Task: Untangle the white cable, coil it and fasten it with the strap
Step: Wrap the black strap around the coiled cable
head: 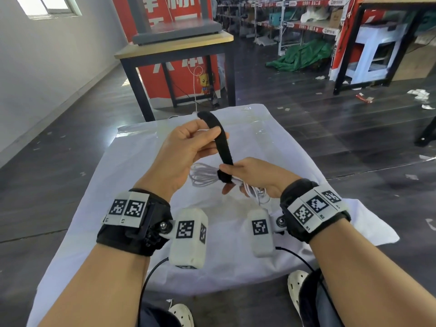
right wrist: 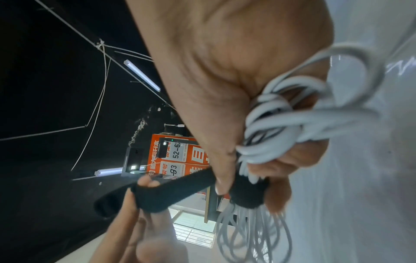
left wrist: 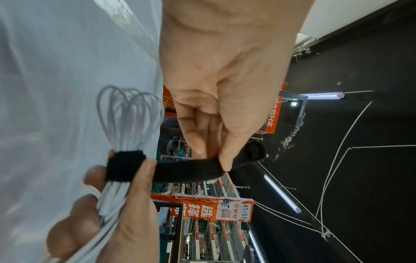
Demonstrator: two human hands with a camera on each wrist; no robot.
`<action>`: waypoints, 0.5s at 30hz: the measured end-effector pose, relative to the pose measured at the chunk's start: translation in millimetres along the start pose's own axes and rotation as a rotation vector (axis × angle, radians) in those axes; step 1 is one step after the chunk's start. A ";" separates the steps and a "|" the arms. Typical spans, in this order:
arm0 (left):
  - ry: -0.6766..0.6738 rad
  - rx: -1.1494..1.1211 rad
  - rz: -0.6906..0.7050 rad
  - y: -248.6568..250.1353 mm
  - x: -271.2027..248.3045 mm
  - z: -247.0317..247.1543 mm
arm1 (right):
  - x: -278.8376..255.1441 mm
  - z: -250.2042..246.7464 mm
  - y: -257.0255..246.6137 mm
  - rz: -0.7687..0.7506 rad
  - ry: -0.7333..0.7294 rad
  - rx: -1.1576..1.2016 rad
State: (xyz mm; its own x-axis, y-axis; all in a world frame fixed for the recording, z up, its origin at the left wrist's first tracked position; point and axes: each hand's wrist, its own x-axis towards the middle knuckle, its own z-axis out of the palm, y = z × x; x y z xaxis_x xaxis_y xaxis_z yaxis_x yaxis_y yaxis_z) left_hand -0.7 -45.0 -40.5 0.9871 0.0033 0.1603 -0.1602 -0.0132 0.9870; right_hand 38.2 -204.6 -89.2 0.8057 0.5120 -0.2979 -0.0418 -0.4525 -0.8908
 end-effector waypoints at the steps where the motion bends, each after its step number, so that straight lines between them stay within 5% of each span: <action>1: -0.013 0.008 -0.010 0.0 -0.9 -1.0 | 0.9 -2.7 2.1 0.005 0.039 0.027; 6: -0.099 0.063 -0.098 -3.5 -3.3 -9.2 | 0.4 -8.5 3.5 -0.021 0.182 0.171; 15: -0.165 0.321 -0.219 -10.9 0.4 -24.0 | 0.3 -6.8 0.7 0.128 0.017 0.691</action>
State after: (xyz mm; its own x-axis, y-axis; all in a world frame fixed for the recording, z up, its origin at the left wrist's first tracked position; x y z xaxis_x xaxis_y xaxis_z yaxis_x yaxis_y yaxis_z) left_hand 1.4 -20.9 -50.9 0.9894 -0.1191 -0.0829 0.0376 -0.3414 0.9392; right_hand 42.4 -209.7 -87.5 0.7785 0.4713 -0.4146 -0.4983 0.0622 -0.8648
